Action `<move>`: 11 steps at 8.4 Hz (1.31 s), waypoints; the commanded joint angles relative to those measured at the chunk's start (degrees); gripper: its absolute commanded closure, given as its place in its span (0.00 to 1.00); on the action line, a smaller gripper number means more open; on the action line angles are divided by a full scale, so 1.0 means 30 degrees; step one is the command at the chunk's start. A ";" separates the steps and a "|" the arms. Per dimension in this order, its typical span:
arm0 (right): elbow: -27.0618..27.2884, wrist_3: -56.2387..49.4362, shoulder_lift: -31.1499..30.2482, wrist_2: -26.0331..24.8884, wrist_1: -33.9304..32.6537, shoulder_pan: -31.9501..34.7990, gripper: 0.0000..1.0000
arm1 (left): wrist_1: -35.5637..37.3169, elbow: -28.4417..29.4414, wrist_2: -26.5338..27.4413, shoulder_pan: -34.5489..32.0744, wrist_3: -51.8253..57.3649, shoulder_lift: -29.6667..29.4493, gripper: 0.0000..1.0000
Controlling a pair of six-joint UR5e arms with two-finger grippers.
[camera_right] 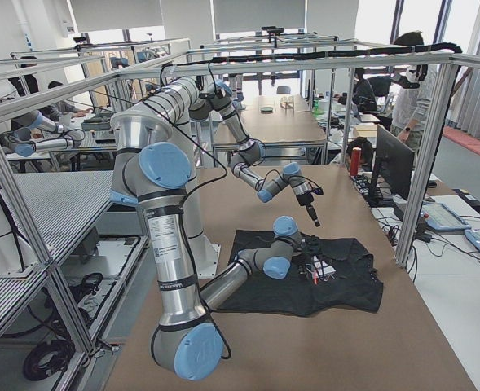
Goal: Fold clothes
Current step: 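Release the sleeves and move both grippers toward the shirt hem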
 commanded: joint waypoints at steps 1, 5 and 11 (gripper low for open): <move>0.2988 0.1510 -0.2915 0.1779 0.0019 -0.0024 0.06 | -0.0104 -0.2994 -0.0104 0.0946 -0.0150 0.3008 0.05; 0.4231 0.5228 -0.7281 0.2928 0.6362 -0.2680 0.06 | -0.0193 -0.7306 0.0683 0.2355 -0.2456 0.7819 0.05; 0.1310 0.5232 -0.8778 -0.2200 0.9961 -0.9193 0.06 | -0.0163 -1.1036 0.2705 0.3263 -0.2552 1.2631 0.05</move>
